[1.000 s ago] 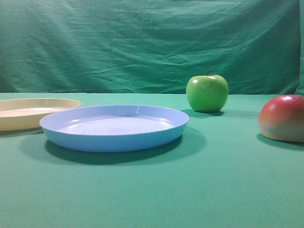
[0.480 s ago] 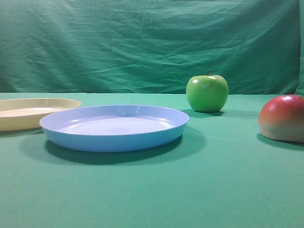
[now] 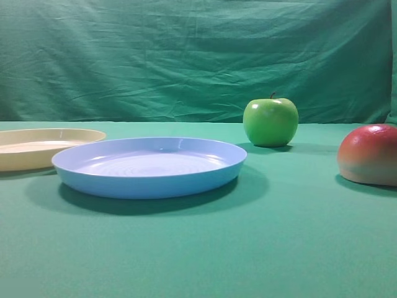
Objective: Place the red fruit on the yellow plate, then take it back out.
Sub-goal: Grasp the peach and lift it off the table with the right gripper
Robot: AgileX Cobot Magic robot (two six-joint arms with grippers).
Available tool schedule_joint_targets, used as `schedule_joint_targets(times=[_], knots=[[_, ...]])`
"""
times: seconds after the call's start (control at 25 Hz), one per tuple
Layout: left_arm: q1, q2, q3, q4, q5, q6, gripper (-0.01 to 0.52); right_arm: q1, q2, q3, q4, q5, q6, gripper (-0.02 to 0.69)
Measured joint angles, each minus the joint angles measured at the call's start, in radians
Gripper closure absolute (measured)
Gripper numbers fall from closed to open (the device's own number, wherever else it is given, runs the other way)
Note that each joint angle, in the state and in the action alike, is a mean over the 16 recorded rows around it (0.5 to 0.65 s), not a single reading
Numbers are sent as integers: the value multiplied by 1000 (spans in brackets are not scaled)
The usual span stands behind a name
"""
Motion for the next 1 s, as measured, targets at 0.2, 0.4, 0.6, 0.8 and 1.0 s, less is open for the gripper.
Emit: schedule_joint_targets(times=[0.2, 0.4, 0.6, 0.8, 1.0], knots=[[0, 0, 0, 0, 0, 0, 514, 0, 98, -92, 15, 54, 7, 665], [0, 0, 0, 0, 0, 0, 514, 0, 250, -218, 29, 186, -3, 665], [0, 0, 0, 0, 0, 0, 514, 0, 414, -340, 58, 324, -54, 665], [0, 0, 0, 0, 0, 0, 514, 18, 555, -439, 92, 455, -126, 665], [0, 0, 0, 0, 0, 0, 514, 69, 694, -523, 118, 553, -199, 665]])
